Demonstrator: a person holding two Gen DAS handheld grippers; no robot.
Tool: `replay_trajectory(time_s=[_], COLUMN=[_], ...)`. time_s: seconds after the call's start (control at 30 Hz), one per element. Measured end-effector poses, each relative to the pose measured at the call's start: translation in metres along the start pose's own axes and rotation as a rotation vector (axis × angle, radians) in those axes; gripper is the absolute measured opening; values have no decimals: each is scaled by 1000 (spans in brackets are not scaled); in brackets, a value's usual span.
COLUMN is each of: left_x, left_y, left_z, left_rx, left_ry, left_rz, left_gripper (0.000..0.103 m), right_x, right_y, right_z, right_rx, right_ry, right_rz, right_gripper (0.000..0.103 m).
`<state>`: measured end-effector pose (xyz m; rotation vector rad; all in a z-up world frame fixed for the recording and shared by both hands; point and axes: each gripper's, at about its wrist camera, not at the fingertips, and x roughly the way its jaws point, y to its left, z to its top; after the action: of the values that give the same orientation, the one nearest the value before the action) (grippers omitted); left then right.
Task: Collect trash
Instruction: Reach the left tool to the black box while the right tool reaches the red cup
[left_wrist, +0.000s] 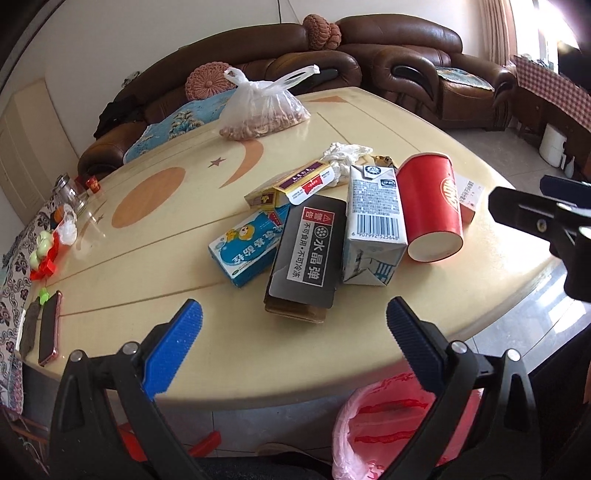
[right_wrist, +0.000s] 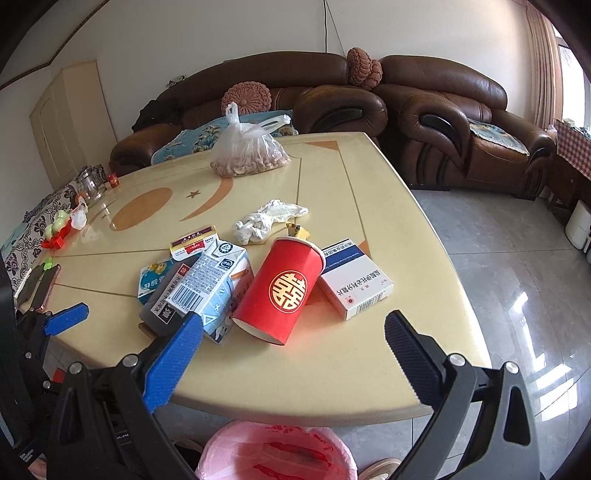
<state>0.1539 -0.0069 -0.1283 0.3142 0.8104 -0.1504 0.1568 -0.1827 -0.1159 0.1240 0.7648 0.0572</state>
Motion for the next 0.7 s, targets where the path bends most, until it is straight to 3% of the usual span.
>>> replay_trajectory(time_s=[0.27,0.57,0.7], left_x=[24,48,53], left_y=[-14,-8,-10], left_z=[2,8,6], left_rx=[109,126,158], left_ry=[-9,6,-12], left_rz=[5,0,8], left_gripper=[98,98,98], right_x=[37,70,83], right_y=[0,-3,-3], right_z=[3,5,4], right_rx=[5,23,27], right_ry=[50,80,95], right_rz=[21,52,70], right_gripper=[97,97,89])
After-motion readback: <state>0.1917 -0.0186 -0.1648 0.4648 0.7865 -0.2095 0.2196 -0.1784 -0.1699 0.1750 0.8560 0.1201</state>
